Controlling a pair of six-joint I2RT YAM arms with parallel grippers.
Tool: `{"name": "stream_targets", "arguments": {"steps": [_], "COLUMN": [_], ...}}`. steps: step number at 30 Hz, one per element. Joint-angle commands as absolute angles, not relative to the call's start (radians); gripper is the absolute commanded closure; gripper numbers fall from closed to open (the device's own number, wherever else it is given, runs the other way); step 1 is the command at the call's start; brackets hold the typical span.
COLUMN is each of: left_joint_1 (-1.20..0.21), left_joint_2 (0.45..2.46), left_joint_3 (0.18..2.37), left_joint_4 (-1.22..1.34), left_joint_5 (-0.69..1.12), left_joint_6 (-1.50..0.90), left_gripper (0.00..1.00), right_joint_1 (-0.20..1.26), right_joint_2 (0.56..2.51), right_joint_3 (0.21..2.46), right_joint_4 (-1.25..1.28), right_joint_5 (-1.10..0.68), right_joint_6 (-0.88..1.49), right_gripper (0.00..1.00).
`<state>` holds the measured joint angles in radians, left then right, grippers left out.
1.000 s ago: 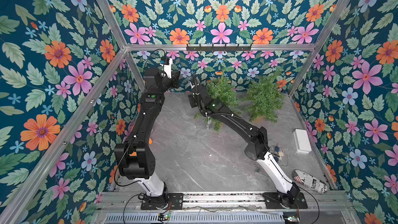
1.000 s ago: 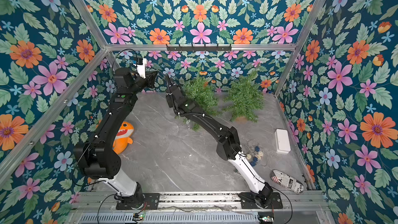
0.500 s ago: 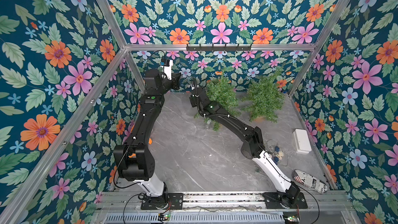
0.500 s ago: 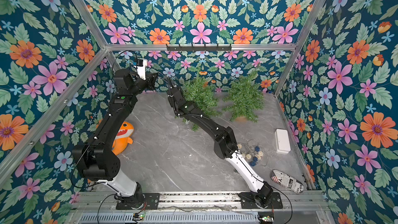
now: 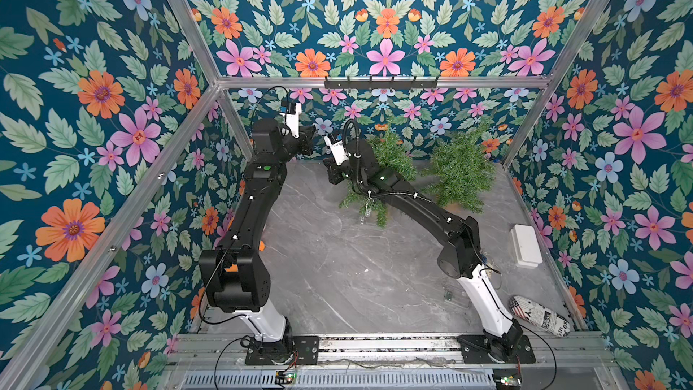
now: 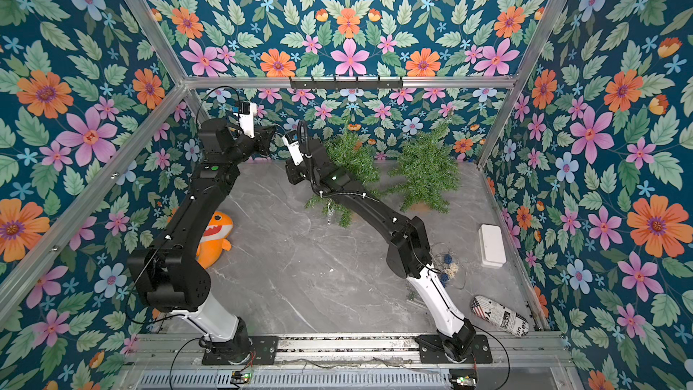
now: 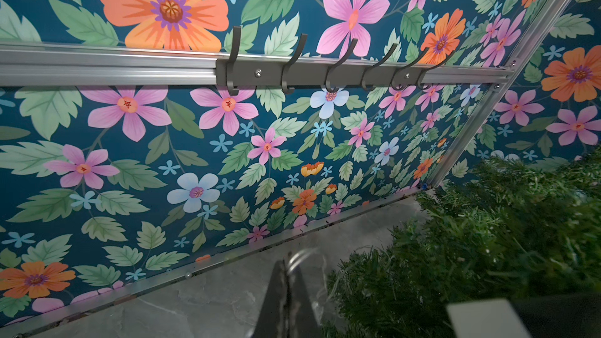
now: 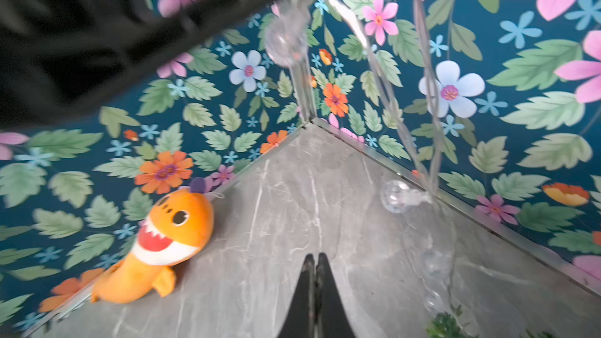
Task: Wrap string light around the christmas tree
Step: Wrap the light string around the Christmas tree.
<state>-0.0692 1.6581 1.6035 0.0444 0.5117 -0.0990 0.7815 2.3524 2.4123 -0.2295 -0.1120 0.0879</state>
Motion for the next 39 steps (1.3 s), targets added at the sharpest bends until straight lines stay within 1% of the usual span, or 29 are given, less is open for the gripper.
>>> {"name": "stream_targets", "arguments": {"steps": [1,2,3,6,8,10,11,13,15,18,22,24,25,26,28,29,30,33,35,39], "left_joint_1": [-0.066,-0.067,-0.067,-0.066,-0.067,-0.067,-0.067,-0.067,-0.068,-0.068,-0.067,-0.068,-0.068,-0.068,-0.068,-0.067,-0.068,-0.067,-0.068,-0.068], "left_joint_2": [1.654,1.654,1.654,1.656,1.656,1.656,1.655,1.653,1.651,1.646,1.640,1.635,1.633,1.633,1.630,1.630,1.629,1.632,1.634,1.641], "left_joint_3": [1.610,1.610,1.612,1.615,1.618,1.619,1.620,1.619,1.617,1.611,1.602,1.594,1.592,1.592,1.591,1.591,1.591,1.591,1.594,1.612], "left_joint_4": [0.060,0.060,0.061,0.063,0.063,0.063,0.063,0.064,0.066,0.066,0.066,0.064,0.063,0.061,0.056,0.052,0.051,0.049,0.050,0.046], "left_joint_5": [0.503,0.502,0.501,0.503,0.506,0.508,0.509,0.512,0.513,0.515,0.526,0.529,0.529,0.528,0.526,0.525,0.525,0.519,0.513,0.493], "left_joint_6": [-0.091,-0.090,-0.092,-0.095,-0.094,-0.096,-0.097,-0.100,-0.104,-0.107,-0.111,-0.113,-0.114,-0.113,-0.112,-0.110,-0.107,-0.107,-0.106,-0.110], "left_gripper": [1.00,1.00,1.00,1.00,1.00,1.00,1.00,1.00,1.00,1.00,1.00,1.00,1.00,1.00,1.00,1.00,1.00,1.00,1.00,1.00], "right_joint_1": [0.784,0.785,0.785,0.785,0.788,0.793,0.793,0.796,0.796,0.795,0.795,0.796,0.796,0.797,0.796,0.796,0.798,0.802,0.802,0.784], "right_joint_2": [2.339,2.336,2.333,2.337,2.341,2.358,2.376,2.410,2.446,2.508,2.574,2.606,2.622,2.640,2.657,2.651,2.630,2.510,2.428,2.355], "right_joint_3": [2.400,2.387,2.370,2.355,2.354,2.375,2.401,2.450,2.487,2.544,2.599,2.622,2.642,2.668,2.703,2.697,2.673,2.521,2.419,2.391], "right_joint_4": [-0.232,-0.235,-0.246,-0.281,-0.292,-0.307,-0.327,-0.354,-0.350,-0.329,-0.248,-0.186,-0.175,-0.170,-0.183,-0.192,-0.192,-0.134,-0.102,-0.155], "right_joint_5": [-0.161,-0.111,-0.041,0.118,0.182,0.256,0.289,0.335,0.358,0.367,0.419,0.446,0.450,0.447,0.409,0.367,0.321,0.175,0.063,-0.194], "right_joint_6": [0.106,0.101,0.096,0.071,0.060,0.046,0.043,0.038,0.029,0.007,-0.014,-0.043,-0.054,-0.067,-0.083,-0.088,-0.090,-0.078,-0.047,0.067], "right_gripper": [0.98,0.99,0.97,0.81,0.71,0.63,0.57,0.50,0.46,0.45,0.46,0.49,0.51,0.55,0.67,0.75,0.80,0.90,0.93,0.97]}}
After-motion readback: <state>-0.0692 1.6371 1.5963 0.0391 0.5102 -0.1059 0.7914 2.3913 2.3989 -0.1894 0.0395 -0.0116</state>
